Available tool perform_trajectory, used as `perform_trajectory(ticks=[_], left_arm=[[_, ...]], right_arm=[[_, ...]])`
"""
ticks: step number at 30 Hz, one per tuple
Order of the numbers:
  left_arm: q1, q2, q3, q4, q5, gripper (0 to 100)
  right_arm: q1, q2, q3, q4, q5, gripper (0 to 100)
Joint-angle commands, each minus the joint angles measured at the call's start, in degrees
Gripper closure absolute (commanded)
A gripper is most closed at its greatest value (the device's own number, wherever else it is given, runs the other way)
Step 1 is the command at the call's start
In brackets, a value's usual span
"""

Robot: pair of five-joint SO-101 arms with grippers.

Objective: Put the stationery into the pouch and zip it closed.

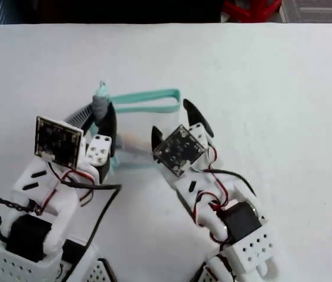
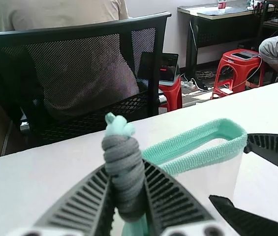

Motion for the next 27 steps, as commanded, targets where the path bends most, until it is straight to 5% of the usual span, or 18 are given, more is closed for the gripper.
perform_trajectory(ticks=[1,5,9,12,17,27], left_arm=[[-0.3,-0.8,0.4,0.1,-0.5,98],[-0.3,-0.8,1.0,0.1,-0.5,98],[-0.2,-0.9,0.8,0.0,-0.5,98],[-0.2,-0.9,1.0,-0.1,-0.5,98],[-0.2,-0.9,1.0,0.1,-0.5,98],[3.5,-0.6,1.0,-0.3,-0.5,98]], right_arm=[[0.0,-5.1,-6.5,7.4,0.8,71.8],[8.7,-14.6,-13.2,9.0,0.5,76.1],[17.6,-10.9,-11.7,-3.6,1.1,99.3],[20.3,-0.4,-12.6,-6.6,0.6,91.6],[25.5,18.6,-18.6,-13.2,-4.6,98.5],[13.8,30.0,-17.1,-16.0,-12.6,98.1]])
